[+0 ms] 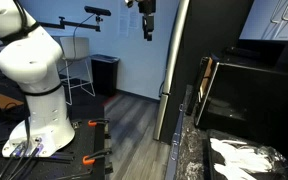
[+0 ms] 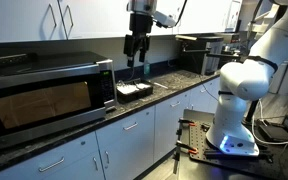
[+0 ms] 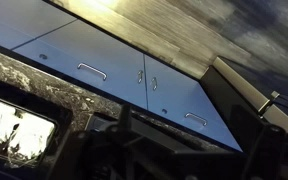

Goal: Move the white plastic knife to the left

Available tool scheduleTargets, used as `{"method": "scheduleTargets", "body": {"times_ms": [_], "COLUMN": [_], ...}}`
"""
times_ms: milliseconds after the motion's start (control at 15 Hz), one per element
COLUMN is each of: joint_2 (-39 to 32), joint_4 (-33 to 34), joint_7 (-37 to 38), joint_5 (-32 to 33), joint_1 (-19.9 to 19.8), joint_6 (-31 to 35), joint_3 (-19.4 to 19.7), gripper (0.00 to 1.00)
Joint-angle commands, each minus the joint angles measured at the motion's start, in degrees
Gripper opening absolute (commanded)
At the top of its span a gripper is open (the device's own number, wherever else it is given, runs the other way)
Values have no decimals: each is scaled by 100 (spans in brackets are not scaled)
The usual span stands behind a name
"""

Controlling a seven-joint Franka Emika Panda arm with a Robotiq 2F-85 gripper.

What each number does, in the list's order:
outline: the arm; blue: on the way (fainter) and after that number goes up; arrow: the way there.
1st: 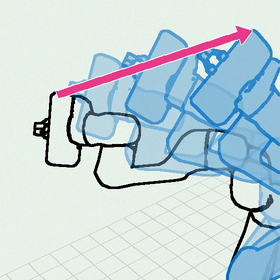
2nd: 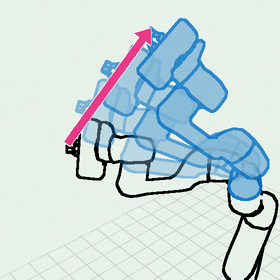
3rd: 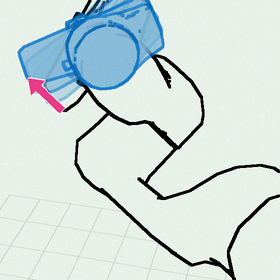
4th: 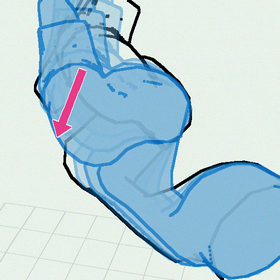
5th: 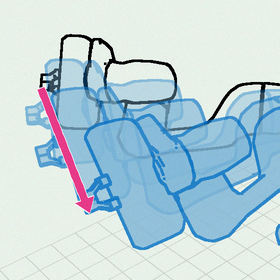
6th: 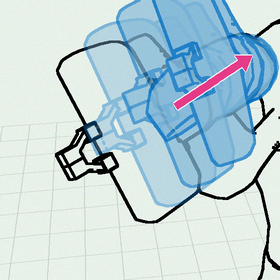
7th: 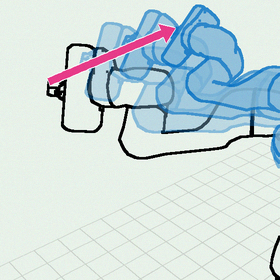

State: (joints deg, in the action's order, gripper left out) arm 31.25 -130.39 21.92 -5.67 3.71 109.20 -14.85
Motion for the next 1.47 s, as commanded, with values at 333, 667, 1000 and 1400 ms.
{"method": "scheduleTargets", "body": {"times_ms": [333,667,1000,1400], "joint_2": [-13,53,241,539], "joint_4": [11,-59,-349,-1028], "joint_7": [28,269,324,-63], "joint_5": [35,198,641,663], "joint_1": [66,-163,-465,-635], "joint_6": [-8,0,-87,-17], "joint_3": [53,201,404,907], "gripper": [100,100,100,100]}}
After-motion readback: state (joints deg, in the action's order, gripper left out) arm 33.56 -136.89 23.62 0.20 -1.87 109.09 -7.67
